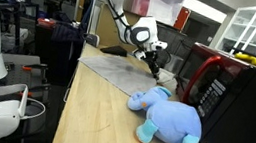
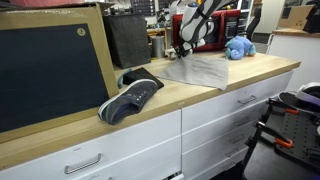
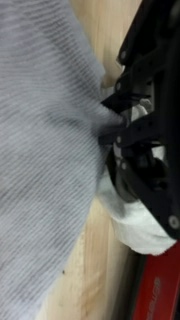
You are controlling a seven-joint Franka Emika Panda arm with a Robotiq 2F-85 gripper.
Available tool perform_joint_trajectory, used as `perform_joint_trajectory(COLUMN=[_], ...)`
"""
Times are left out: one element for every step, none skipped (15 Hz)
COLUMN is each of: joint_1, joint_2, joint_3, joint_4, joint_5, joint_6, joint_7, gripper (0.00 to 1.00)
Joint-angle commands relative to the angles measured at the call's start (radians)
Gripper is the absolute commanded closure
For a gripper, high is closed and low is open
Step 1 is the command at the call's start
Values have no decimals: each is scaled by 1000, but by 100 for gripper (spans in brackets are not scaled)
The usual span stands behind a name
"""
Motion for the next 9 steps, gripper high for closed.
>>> perform_joint_trajectory(joint_1=[-69,-107,-132,-164,-185,-209,-225,-232,-236], joint_2=[-99,-154,-185,-214,-251,-286,-320,-352,-375], joint_3=[56,96,120,153,172,193,206,212,212], joint_4=[-4,-17,-16,-12,-14,-13,-14,-18,-13], joint_5=[39,59,76,102,139,156,183,199,210], joint_6=[-120,-198,-263,-340,-421,-492,-571,-643,-712], joint_7=[-43,-83,-107,-147,-197,-221,-257,-281,-297], gripper=[38,32,25,17,10,2,0,0,0])
